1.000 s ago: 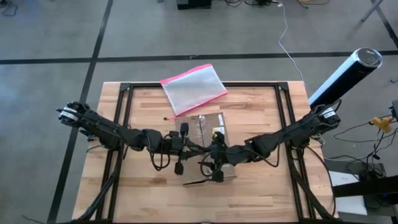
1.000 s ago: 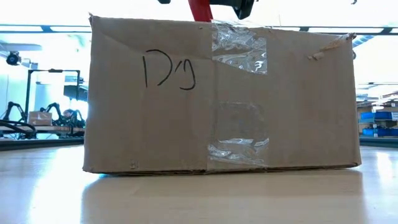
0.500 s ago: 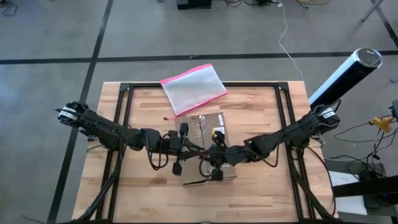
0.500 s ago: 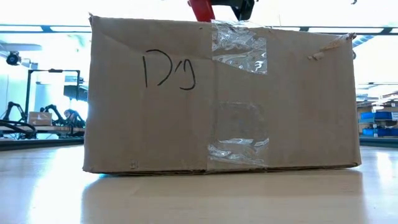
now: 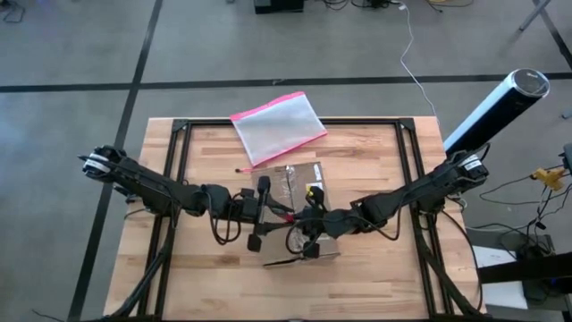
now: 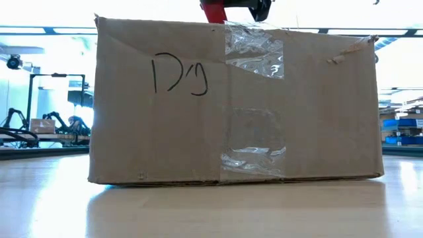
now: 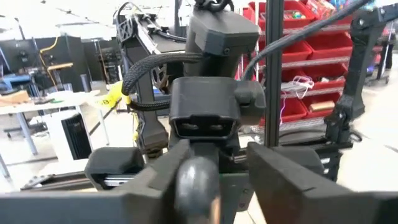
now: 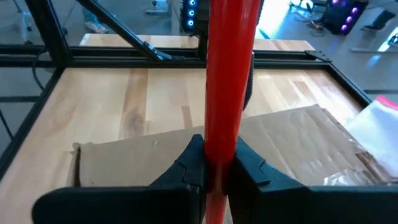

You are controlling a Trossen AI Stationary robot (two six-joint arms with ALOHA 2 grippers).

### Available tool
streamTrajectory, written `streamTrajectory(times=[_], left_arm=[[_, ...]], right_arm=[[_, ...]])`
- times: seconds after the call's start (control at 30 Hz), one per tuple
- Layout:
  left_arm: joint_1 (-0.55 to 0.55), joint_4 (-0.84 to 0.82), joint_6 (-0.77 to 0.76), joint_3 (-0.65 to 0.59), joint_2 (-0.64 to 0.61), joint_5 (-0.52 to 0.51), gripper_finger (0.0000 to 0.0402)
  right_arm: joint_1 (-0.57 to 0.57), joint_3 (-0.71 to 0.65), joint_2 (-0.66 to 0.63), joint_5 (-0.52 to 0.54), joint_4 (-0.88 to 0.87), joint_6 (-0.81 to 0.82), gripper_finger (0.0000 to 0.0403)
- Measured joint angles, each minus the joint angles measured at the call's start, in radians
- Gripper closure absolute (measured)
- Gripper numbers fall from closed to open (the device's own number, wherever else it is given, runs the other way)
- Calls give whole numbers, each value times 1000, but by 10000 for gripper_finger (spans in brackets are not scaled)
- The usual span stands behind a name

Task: Unpack boxes
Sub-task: Open the cardboard box using the box cutter

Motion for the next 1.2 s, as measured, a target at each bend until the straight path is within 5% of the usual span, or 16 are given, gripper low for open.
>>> streamTrajectory(times=[0.37, 0.57, 0.83, 1.2], left_arm=[[-2, -277, 48, 1, -174, -2, 151], [-40, -452, 21, -5, -215, -3, 162], [-142, -614, -18, -11, -110, -2, 184], [-201, -786, 11, 1, 20, -2, 181]], right_arm=[[83, 0, -1, 110, -81, 177, 384], [151, -1, 4, 230, -90, 274, 384], [252, -3, 8, 411, -88, 349, 384], [260, -4, 88, 441, -60, 483, 384]])
